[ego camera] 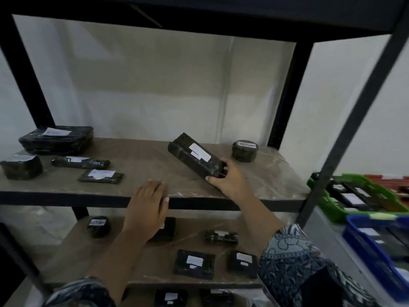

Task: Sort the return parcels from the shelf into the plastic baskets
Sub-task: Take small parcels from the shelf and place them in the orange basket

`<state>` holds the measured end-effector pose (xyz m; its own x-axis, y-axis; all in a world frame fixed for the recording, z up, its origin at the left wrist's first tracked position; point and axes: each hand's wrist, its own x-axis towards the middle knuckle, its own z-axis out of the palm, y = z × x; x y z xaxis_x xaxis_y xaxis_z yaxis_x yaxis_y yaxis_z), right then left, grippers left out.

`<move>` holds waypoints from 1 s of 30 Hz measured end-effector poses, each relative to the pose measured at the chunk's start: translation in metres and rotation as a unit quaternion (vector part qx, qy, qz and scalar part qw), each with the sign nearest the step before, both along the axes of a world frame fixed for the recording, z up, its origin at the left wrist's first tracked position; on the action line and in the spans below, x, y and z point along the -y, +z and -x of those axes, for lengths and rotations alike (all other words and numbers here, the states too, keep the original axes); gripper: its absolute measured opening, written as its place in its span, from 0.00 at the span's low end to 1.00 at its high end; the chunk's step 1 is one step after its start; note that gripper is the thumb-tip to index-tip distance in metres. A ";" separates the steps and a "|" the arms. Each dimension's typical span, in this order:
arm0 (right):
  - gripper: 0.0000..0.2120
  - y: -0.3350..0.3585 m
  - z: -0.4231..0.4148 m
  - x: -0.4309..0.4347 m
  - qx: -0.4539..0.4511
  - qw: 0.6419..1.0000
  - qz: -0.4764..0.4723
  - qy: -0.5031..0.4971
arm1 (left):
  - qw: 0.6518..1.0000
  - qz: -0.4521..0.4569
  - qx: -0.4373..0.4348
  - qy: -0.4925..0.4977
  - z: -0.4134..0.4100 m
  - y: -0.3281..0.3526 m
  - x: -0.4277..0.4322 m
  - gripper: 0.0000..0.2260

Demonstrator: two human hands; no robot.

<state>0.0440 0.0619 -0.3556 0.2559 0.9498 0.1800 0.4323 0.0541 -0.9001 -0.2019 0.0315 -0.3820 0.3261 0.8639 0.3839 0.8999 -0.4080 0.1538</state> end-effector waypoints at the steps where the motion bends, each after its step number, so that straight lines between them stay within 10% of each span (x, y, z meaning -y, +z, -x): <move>1: 0.35 -0.001 -0.008 0.012 -0.007 1.000 -0.001 -0.001 | 1.000 -0.004 -0.014 0.000 -0.006 -0.004 0.012 0.24; 30: 0.32 -0.005 -0.389 0.399 0.092 0.970 0.044 -0.221 | 0.966 0.017 0.040 -0.255 -0.392 -0.025 0.235 0.28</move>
<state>0.4326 -0.3370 -0.3606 0.6126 0.7686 0.1844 0.5491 -0.2460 -0.7988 0.1900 -0.2037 -0.4072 0.6838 0.6104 0.3997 0.5673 -0.7893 0.2349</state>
